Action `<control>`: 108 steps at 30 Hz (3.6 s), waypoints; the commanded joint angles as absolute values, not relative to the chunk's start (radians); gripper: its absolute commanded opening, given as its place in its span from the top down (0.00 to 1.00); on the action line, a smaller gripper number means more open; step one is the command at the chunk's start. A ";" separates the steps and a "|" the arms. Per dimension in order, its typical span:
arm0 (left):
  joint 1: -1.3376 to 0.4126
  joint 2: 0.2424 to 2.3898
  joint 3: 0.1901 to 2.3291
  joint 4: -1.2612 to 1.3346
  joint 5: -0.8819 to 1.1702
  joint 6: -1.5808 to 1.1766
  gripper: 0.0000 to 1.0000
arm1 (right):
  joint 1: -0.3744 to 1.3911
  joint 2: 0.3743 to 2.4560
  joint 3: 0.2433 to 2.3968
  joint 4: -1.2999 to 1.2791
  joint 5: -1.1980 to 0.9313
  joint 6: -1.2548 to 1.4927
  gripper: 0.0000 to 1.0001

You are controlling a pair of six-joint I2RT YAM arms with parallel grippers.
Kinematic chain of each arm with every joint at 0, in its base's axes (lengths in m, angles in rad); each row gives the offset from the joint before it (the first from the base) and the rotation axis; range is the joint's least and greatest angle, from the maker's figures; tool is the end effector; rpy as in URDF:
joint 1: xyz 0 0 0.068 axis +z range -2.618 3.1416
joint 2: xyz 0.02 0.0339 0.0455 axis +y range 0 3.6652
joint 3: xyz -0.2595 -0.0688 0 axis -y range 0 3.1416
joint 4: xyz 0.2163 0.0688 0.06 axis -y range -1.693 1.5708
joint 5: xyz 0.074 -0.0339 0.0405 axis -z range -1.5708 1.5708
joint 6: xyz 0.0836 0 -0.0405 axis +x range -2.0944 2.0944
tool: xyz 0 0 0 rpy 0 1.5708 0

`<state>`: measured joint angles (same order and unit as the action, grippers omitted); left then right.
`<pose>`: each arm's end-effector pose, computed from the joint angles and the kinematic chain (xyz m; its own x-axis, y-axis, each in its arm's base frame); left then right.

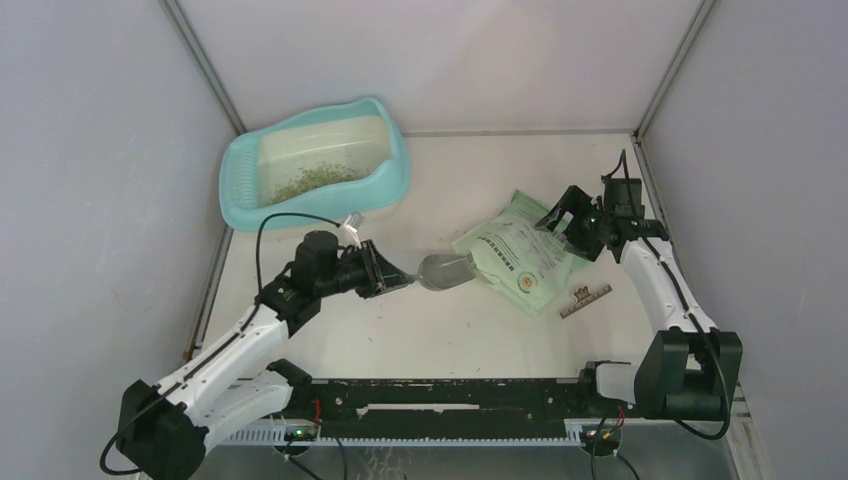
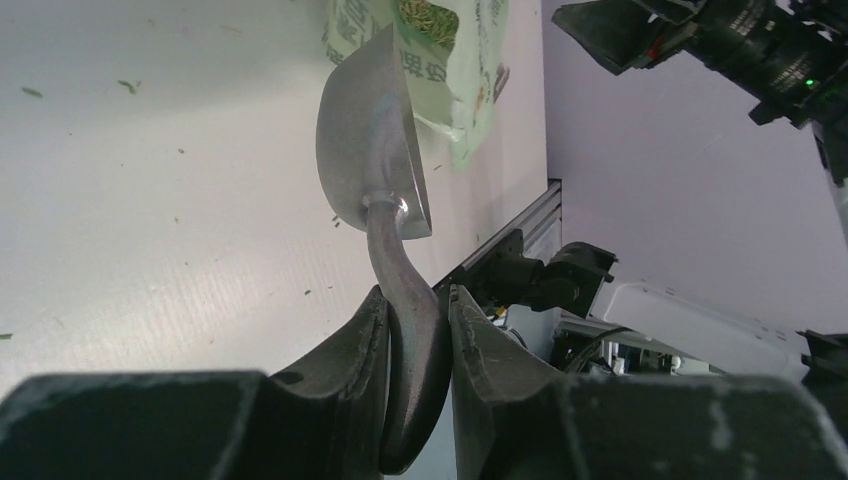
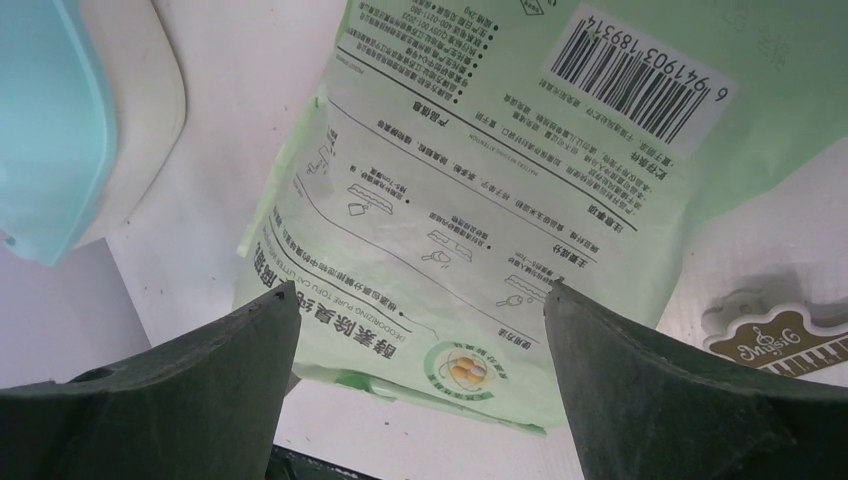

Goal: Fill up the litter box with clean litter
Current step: 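Scoop the cat litter from the cat litter bag.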

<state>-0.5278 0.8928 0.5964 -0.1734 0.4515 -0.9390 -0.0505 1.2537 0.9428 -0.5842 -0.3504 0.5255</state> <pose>0.1671 -0.1396 0.2423 -0.8679 -0.3345 -0.3672 0.1505 0.5274 -0.8362 0.2599 0.0156 0.2320 -0.7579 0.5101 -0.4067 0.2464 0.8011 0.5455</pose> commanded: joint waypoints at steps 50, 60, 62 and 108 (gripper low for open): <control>-0.727 1.837 1.024 0.654 0.334 -1.109 0.84 | -0.179 1.361 0.931 -0.456 -0.389 0.558 0.02; -0.715 1.718 0.851 0.790 0.392 -1.134 0.84 | -0.184 1.327 0.931 -0.473 -0.395 0.556 0.02; -0.712 1.682 0.802 0.798 0.398 -1.125 0.84 | -0.184 1.321 0.931 -0.477 -0.397 0.558 0.02; -0.582 1.449 0.230 1.269 0.448 -1.265 0.84 | -0.117 1.269 0.905 -0.491 -0.359 0.566 0.01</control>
<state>-0.5922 1.5166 0.1436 1.2568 0.4038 -1.2835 -0.1223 1.2831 0.9012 -0.5167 -0.3679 0.5659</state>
